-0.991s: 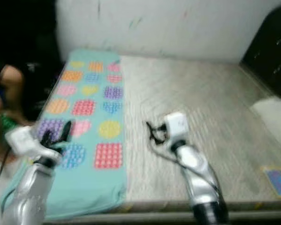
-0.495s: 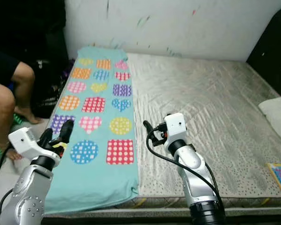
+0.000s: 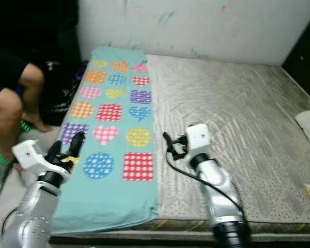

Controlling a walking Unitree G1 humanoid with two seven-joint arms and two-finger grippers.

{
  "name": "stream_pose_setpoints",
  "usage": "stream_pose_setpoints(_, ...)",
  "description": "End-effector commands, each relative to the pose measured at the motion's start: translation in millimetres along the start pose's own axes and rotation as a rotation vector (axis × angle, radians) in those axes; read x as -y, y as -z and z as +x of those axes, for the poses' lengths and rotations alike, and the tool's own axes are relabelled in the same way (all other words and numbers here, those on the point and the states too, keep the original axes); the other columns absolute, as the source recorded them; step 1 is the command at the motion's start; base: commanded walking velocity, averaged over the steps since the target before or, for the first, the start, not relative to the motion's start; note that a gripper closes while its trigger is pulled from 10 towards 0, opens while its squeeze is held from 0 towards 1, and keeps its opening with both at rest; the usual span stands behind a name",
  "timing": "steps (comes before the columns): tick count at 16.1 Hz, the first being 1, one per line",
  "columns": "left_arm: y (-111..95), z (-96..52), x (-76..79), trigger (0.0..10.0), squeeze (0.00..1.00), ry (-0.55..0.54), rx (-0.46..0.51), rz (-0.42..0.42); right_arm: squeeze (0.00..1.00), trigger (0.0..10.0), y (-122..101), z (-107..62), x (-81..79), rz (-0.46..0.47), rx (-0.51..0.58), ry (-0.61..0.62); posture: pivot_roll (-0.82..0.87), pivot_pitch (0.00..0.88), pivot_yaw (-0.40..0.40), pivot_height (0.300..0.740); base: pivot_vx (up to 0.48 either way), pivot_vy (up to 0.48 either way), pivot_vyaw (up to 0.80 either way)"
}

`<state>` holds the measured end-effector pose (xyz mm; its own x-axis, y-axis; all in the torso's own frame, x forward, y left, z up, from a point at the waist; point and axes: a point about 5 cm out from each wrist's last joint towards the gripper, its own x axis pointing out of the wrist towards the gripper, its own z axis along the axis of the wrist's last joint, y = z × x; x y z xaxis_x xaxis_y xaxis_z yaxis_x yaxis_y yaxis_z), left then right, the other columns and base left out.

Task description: Clean up the room

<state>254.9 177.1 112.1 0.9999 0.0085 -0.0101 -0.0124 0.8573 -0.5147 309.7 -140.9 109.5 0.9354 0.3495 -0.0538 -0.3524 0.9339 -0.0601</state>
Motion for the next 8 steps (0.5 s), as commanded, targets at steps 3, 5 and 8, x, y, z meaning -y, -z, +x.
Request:
stream_pose_setpoints(3, -0.8, 0.9, 4.3, 10.0, 0.00, 0.015, -0.002, 0.005, 0.00, 10.0, -0.3, -2.2, 6.7, -0.013, -0.007, 0.014, -0.04, 0.026, -0.076, 0.740, 0.000, 0.474, 0.00)
stream_pose_setpoints(5, -1.7, 0.9, 3.1, 10.0, 0.00, 0.001, 0.001, 0.028, 0.00, 10.0, -0.2, -1.9, 6.7, -0.014, -0.008, 0.014, -0.04, 0.024, -0.075, 0.740, 0.000, 0.240, 0.00)
stream_pose_setpoints(8, -1.3, 1.3, 4.3, 10.0, 0.00, 0.017, 0.001, 0.009, 0.00, 10.0, 0.2, -1.7, 6.6, -0.016, -0.009, 0.012, -0.04, 0.019, -0.074, 0.740, 0.000, 0.000, 0.00)
